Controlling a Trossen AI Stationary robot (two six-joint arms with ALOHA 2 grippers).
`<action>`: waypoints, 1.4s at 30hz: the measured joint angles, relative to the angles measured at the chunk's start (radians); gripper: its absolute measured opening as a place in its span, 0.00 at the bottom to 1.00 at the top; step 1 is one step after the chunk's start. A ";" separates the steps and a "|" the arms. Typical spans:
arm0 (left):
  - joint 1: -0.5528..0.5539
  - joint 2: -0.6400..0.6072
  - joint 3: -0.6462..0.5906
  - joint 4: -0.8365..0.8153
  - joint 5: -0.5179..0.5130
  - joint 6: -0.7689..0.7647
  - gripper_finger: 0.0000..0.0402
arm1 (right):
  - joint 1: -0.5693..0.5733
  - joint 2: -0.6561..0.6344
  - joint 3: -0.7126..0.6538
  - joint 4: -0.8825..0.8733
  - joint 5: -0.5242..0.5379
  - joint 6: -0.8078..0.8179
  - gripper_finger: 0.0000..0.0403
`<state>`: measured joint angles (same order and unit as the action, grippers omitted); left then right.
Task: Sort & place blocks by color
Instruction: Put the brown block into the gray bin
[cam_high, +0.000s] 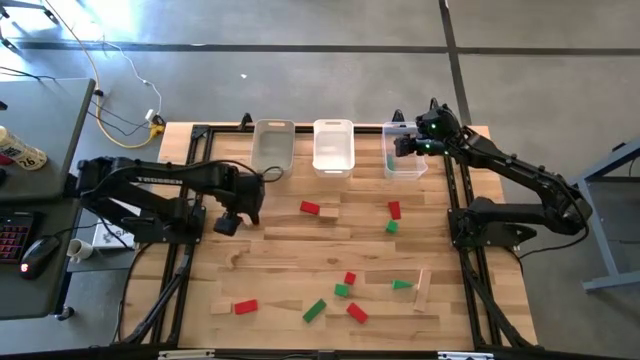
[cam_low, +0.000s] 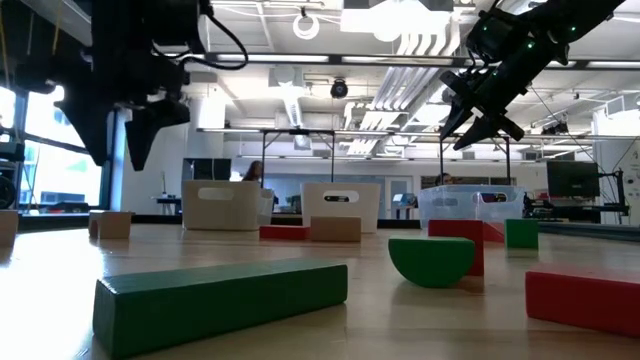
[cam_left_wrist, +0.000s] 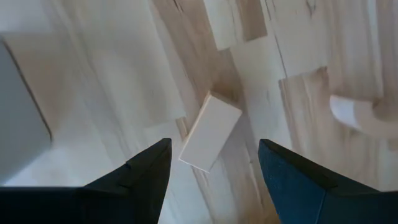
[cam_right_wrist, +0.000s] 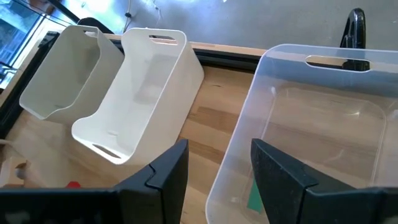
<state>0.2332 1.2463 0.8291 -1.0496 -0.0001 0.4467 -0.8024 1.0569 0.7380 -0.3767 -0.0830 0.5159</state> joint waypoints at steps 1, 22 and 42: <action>-0.004 0.011 0.000 0.000 -0.015 0.005 0.57 | 0.000 0.000 0.000 0.000 0.000 0.000 0.40; -0.055 0.243 -0.001 0.003 -0.169 0.002 0.57 | 0.000 0.000 0.000 0.000 0.000 0.000 0.40; -0.058 0.380 -0.001 0.072 -0.162 -0.002 0.57 | 0.000 0.000 0.000 -0.001 -0.004 0.000 0.40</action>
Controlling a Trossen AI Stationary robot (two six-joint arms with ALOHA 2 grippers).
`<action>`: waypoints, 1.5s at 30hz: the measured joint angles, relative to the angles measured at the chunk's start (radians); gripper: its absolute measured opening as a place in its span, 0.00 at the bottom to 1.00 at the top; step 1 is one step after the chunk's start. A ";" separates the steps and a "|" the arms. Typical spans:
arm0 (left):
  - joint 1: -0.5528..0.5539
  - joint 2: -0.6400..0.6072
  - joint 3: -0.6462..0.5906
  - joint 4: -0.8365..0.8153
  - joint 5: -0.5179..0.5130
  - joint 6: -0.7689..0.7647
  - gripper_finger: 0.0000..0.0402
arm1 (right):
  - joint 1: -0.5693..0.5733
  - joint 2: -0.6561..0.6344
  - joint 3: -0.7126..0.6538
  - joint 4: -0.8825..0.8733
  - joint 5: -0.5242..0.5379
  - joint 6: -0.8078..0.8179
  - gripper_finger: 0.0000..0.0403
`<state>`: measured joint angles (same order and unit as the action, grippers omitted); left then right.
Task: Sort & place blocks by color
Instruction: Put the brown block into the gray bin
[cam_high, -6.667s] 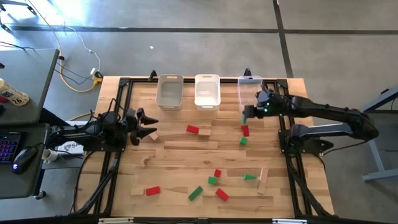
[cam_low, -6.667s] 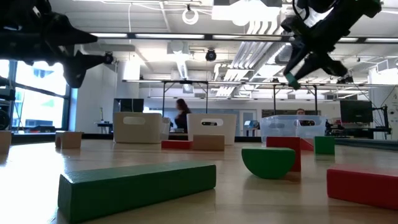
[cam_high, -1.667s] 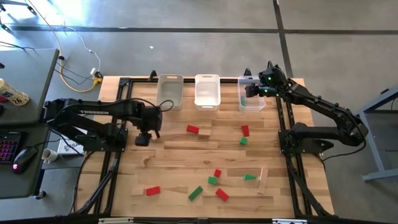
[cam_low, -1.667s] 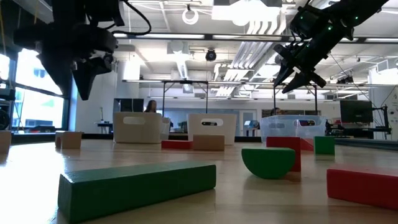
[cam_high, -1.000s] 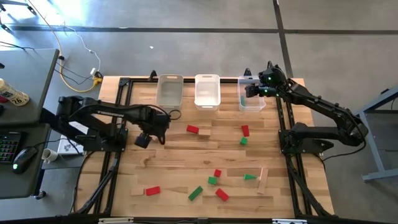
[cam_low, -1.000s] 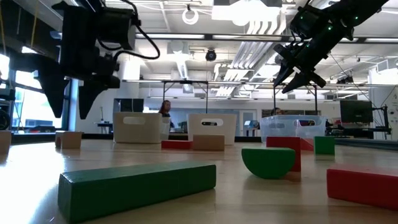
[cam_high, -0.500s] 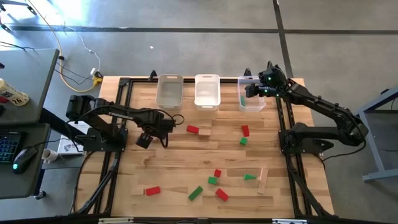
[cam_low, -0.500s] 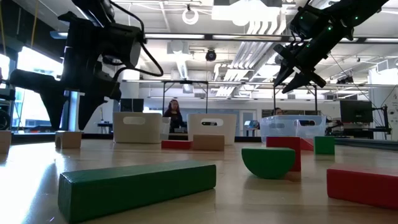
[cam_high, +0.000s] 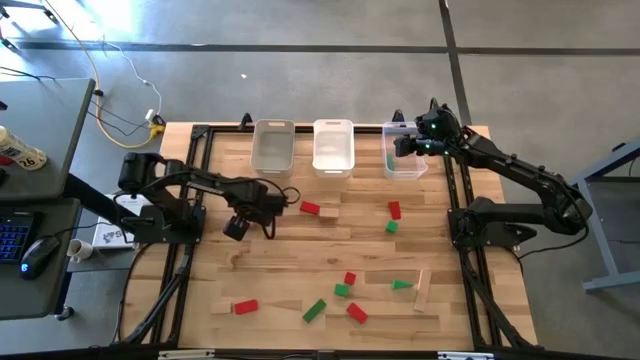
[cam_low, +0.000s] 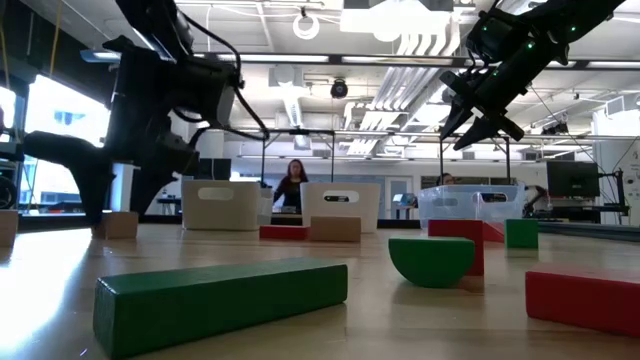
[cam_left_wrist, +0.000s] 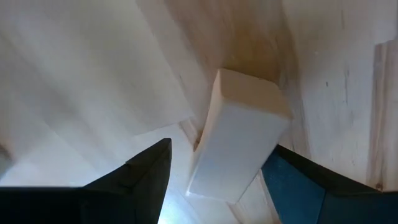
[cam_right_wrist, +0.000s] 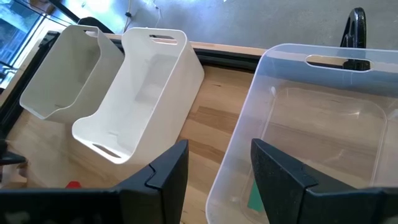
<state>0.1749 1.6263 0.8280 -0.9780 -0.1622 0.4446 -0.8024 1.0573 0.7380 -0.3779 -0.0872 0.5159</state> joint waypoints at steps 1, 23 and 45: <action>0.000 0.013 0.000 0.001 0.002 0.000 0.57 | 0.000 0.000 0.000 -0.002 0.000 0.000 0.40; 0.010 -0.030 0.000 0.022 0.119 -0.224 0.26 | 0.024 -0.002 0.000 -0.006 -0.048 0.002 0.40; 0.213 -0.409 0.002 0.440 -0.052 -0.452 0.26 | 0.372 -0.130 0.000 -0.004 0.008 0.024 0.40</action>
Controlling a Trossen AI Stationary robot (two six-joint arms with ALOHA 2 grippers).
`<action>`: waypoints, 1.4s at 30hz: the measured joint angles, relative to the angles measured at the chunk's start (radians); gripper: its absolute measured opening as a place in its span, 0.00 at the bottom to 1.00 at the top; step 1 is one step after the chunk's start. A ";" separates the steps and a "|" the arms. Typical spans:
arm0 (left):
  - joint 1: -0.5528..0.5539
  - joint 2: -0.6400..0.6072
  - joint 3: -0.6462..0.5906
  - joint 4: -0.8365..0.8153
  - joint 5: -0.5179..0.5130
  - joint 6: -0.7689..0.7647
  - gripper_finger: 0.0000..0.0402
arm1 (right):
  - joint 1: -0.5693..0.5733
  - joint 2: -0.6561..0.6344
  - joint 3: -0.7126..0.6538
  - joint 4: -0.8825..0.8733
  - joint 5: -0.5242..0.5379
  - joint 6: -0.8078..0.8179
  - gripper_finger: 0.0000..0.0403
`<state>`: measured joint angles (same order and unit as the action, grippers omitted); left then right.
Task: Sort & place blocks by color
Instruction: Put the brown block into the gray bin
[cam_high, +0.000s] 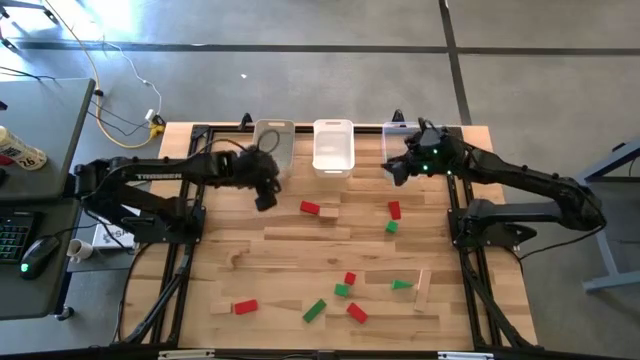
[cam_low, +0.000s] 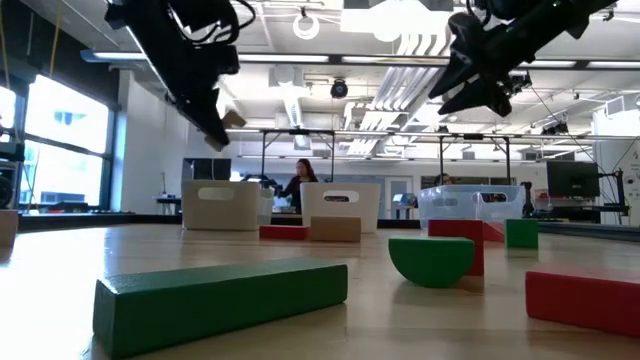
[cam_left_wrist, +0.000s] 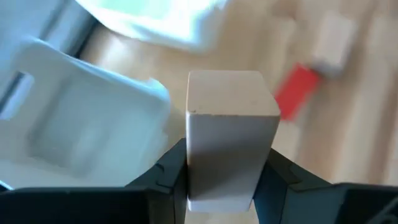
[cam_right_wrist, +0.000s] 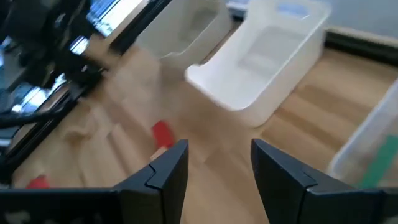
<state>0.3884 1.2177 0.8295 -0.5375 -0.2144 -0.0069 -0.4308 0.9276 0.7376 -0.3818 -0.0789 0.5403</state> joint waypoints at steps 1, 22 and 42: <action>0.020 0.000 0.000 0.013 -0.004 0.001 0.26 | 0.019 0.000 0.000 0.000 0.000 0.004 0.40; 0.387 0.118 0.000 0.238 0.049 -0.060 0.26 | 0.415 0.001 0.000 -0.109 0.074 0.406 0.40; 0.425 0.279 0.020 0.250 0.103 -0.081 0.34 | 0.569 0.003 0.000 -0.376 0.178 0.826 0.40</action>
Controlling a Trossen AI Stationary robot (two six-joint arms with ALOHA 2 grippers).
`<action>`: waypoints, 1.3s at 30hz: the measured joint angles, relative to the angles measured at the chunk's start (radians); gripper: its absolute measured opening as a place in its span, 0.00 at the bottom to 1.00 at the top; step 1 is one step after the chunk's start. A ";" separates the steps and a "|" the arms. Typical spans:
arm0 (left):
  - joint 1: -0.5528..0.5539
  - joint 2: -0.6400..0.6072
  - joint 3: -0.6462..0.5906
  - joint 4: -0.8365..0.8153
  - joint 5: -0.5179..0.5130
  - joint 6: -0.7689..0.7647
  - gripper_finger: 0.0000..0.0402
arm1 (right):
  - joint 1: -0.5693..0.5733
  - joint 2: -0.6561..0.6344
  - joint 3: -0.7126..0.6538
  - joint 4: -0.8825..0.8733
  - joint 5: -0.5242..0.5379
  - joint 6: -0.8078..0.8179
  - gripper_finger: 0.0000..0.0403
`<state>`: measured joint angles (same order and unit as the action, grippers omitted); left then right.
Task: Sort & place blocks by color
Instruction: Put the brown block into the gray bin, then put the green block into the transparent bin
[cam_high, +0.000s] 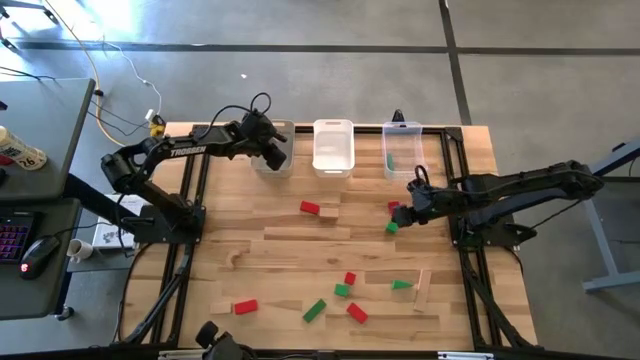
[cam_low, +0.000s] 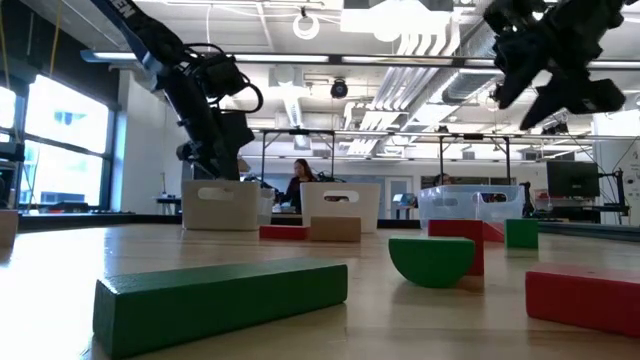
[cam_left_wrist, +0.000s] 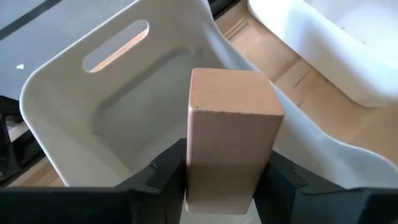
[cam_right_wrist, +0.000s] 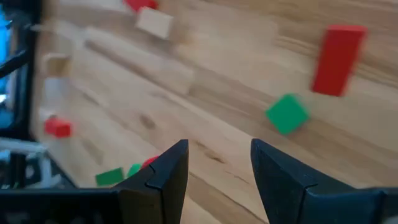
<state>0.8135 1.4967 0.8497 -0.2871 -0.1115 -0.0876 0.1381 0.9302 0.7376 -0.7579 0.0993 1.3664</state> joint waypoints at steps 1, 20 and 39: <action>0.000 0.000 0.002 -0.001 0.000 -0.008 0.34 | 0.004 0.000 0.000 -0.016 0.009 0.020 0.40; 0.000 -0.011 0.009 -0.010 0.064 -0.044 0.59 | 0.017 0.071 0.000 -0.069 0.048 0.025 0.40; -0.005 -0.323 0.009 -0.117 0.216 -0.182 0.60 | 0.016 0.210 0.000 -0.010 0.092 -0.484 0.55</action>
<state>0.8082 1.1737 0.8589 -0.4040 0.1045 -0.2700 0.1543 1.1406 0.7376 -0.7681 0.1917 0.8827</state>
